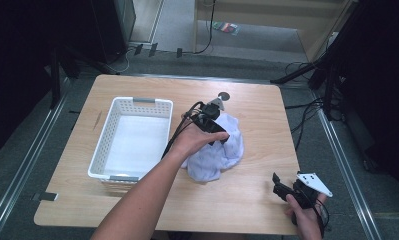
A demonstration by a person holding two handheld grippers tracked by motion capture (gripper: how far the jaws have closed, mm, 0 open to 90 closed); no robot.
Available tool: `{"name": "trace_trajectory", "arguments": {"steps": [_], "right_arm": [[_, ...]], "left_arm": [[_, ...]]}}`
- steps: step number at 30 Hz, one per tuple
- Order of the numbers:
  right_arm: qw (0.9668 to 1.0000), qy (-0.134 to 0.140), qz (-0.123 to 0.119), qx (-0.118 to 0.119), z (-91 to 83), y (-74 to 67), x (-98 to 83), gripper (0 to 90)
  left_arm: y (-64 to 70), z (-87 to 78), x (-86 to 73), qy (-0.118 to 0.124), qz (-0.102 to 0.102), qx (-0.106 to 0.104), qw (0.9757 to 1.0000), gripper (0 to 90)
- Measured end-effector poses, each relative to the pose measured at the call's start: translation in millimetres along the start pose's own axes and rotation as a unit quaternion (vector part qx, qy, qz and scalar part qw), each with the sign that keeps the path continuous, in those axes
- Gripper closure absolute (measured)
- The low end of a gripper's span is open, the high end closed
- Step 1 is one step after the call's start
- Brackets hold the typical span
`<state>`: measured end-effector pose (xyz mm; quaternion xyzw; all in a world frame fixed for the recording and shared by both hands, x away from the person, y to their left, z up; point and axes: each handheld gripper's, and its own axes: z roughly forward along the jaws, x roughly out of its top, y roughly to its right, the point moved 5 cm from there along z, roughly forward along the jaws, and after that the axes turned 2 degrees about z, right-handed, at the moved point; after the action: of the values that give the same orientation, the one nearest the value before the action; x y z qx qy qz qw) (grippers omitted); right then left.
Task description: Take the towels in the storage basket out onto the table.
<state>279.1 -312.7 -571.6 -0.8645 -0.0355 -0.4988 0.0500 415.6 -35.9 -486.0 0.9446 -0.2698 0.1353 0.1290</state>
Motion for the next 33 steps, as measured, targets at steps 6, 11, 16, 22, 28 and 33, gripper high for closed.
{"name": "trace_trajectory", "arguments": {"steps": [6,11,16,22,28,33], "right_arm": [[1.0000,0.000,-0.002,-0.001,-0.2,-0.2,0.0,13.8],[1.0000,-0.001,-0.002,-0.001,-0.3,-0.2,-0.1,13.8],[1.0000,0.000,-0.003,0.001,-0.5,-0.3,-0.1,13.8],[1.0000,0.001,-0.003,0.001,-0.5,-0.4,-0.1,13.7],[1.0000,0.001,-0.003,0.001,-0.5,-0.5,-0.1,13.4],[1.0000,0.001,-0.005,0.000,-0.6,-0.5,-0.1,13.4]], "left_arm": [[-2.4,-7.2,-3.0,0.005,0.007,0.017,0.9998,0.0],[-11.0,-15.7,-7.1,0.011,0.002,0.022,0.9997,0.0],[-20.5,-26.2,-11.7,0.020,-0.007,0.027,0.9994,0.0],[-35.1,-38.6,-21.7,0.027,-0.010,0.044,0.9986,0.0],[-45.8,-47.5,-34.7,0.037,-0.008,0.056,0.9977,0.0],[-57.0,-60.2,-46.5,0.041,-0.009,0.076,0.9962,0.0]]}}
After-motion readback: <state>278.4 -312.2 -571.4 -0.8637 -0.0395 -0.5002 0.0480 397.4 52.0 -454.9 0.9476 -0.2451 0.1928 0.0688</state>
